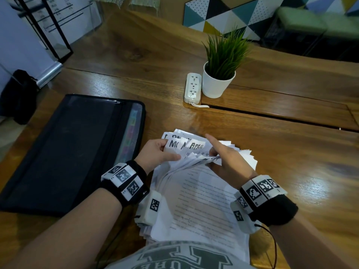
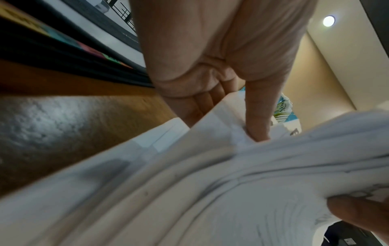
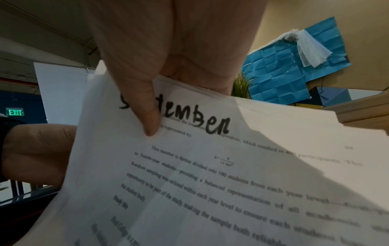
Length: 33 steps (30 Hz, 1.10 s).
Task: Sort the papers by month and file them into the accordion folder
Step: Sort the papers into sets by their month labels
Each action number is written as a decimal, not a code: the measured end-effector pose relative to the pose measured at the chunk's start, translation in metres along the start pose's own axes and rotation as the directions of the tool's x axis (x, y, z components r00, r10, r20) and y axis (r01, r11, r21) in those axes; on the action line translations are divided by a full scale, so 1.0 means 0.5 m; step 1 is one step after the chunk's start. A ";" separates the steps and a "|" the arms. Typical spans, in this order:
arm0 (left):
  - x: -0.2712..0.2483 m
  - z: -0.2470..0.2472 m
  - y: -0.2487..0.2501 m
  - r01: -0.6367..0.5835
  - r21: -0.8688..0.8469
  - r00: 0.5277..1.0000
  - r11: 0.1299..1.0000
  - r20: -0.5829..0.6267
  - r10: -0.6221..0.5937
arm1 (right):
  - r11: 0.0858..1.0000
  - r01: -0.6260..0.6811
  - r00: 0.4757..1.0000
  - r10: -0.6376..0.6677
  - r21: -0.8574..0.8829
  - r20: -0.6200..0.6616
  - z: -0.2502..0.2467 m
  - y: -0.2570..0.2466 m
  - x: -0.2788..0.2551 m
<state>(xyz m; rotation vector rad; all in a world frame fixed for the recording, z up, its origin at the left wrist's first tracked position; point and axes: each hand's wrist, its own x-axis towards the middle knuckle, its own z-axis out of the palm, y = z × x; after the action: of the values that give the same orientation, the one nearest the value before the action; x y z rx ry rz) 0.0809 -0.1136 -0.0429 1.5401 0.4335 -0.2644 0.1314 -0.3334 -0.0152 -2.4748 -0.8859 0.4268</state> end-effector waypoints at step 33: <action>-0.020 0.009 0.001 -0.050 0.134 0.987 0.990 0.157 0.028 | 0.966 0.226 0.939 -0.250 -0.124 -0.235 0.022 0.013 0.004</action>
<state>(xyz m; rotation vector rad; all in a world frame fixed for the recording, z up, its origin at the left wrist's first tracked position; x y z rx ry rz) 0.0728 -0.1190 -0.0382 1.6473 0.2663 -0.3876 0.1313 -0.3328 -0.0280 -2.3961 -1.1032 -0.0108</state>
